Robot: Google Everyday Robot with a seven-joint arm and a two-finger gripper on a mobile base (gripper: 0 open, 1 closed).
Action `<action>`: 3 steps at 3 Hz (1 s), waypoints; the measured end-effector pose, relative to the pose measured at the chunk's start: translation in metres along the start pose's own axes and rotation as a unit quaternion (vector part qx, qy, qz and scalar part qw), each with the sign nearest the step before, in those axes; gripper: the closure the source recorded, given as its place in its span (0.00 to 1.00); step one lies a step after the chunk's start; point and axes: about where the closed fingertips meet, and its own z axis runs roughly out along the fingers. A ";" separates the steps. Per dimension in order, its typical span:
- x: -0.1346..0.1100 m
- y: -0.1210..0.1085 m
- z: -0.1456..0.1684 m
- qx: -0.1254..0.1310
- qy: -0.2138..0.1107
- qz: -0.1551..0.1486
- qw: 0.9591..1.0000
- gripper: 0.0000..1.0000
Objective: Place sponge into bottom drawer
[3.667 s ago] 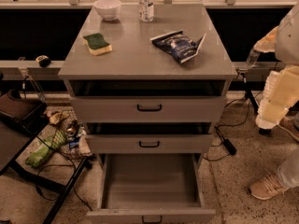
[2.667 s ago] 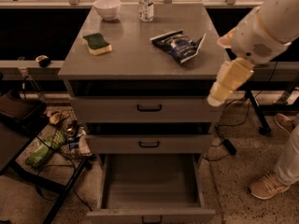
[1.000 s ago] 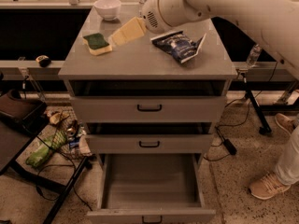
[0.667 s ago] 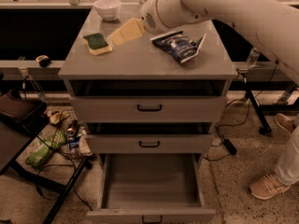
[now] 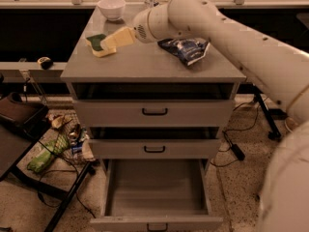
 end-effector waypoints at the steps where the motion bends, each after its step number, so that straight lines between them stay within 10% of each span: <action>1: -0.019 0.001 0.041 -0.013 -0.010 -0.013 1.000 0.00; 3: -0.001 -0.010 0.120 0.009 0.069 -0.013 0.998 0.00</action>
Offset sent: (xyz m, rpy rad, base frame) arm 0.0801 0.1021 -0.0241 -0.1503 0.0127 0.0285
